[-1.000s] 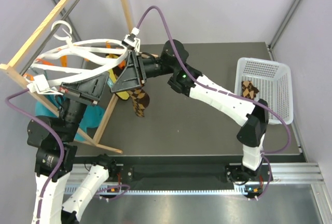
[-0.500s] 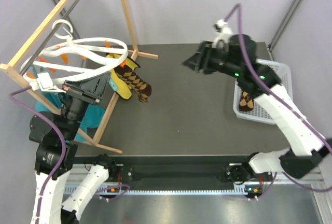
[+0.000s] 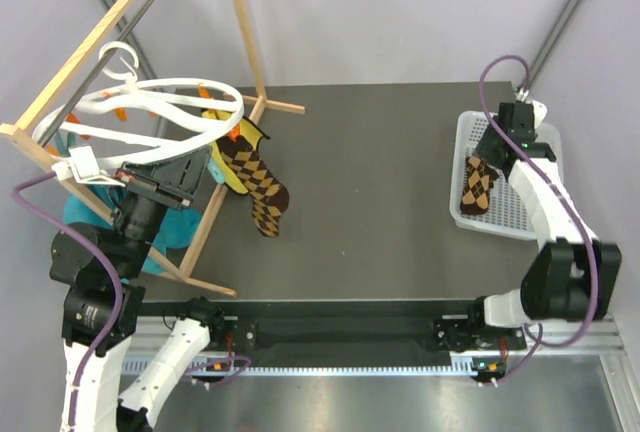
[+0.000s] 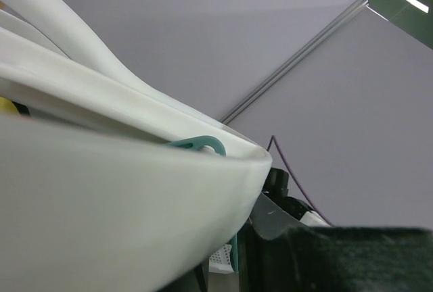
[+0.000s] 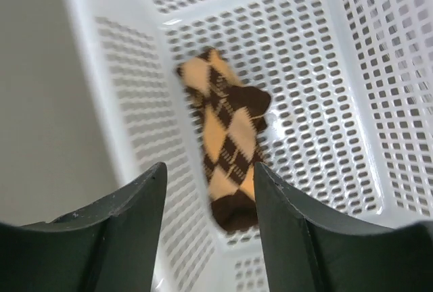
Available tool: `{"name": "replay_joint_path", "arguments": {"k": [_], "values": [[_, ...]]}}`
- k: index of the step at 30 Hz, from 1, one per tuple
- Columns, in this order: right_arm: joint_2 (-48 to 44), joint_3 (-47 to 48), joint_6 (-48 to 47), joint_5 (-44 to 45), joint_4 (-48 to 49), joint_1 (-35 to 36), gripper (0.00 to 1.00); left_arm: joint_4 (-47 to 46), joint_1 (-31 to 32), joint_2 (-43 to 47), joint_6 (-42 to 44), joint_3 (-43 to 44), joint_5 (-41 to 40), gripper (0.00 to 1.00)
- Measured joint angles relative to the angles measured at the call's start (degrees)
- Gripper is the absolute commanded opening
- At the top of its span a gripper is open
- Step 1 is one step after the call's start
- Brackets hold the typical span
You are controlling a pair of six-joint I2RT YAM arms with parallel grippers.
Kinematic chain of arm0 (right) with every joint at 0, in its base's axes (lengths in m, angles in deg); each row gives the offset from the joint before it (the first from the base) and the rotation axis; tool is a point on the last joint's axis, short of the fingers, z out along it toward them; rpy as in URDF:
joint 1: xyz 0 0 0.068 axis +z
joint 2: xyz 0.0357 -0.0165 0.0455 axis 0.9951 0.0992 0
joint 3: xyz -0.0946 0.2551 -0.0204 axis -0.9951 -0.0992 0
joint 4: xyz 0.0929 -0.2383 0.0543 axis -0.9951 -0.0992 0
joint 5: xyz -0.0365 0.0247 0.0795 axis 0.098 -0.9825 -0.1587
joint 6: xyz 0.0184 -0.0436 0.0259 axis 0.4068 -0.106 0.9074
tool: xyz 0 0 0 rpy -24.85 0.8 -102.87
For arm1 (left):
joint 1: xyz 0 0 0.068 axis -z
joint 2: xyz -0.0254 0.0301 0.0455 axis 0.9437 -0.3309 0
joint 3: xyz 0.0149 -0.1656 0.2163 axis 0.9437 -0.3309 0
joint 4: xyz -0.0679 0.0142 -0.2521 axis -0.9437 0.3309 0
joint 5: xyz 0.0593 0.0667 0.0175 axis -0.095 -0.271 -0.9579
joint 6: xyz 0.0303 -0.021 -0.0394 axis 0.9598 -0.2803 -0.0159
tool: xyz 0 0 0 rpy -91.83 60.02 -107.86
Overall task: Clip the socks to the hanger
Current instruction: Open the clamp at the hanger, then adjust the sock in the bin.
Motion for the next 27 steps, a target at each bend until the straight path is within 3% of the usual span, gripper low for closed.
{"name": "replay_joint_path", "arguments": {"k": [7, 12, 20, 27], "values": [[15.93, 0.59, -2.25, 2.10, 4.13, -2.10, 0.59, 0.44, -0.02, -0.09, 0.66, 0.22, 0.00, 0.00], [25.27, 5.14, -3.06, 3.61, 5.05, -2.10, 0.51, 0.59, 0.00, -0.13, 1.22, 0.39, -0.02, 0.00], [29.64, 8.98, -5.16, 8.68, 4.94, -2.12, 0.00, 0.63, -0.02, -0.63, 1.51, 0.42, -0.02, 0.00], [24.74, 10.54, -5.11, 5.62, 4.55, -3.28, 0.00, 0.61, -0.02, -0.79, 1.49, 0.42, 0.04, 0.00]]}}
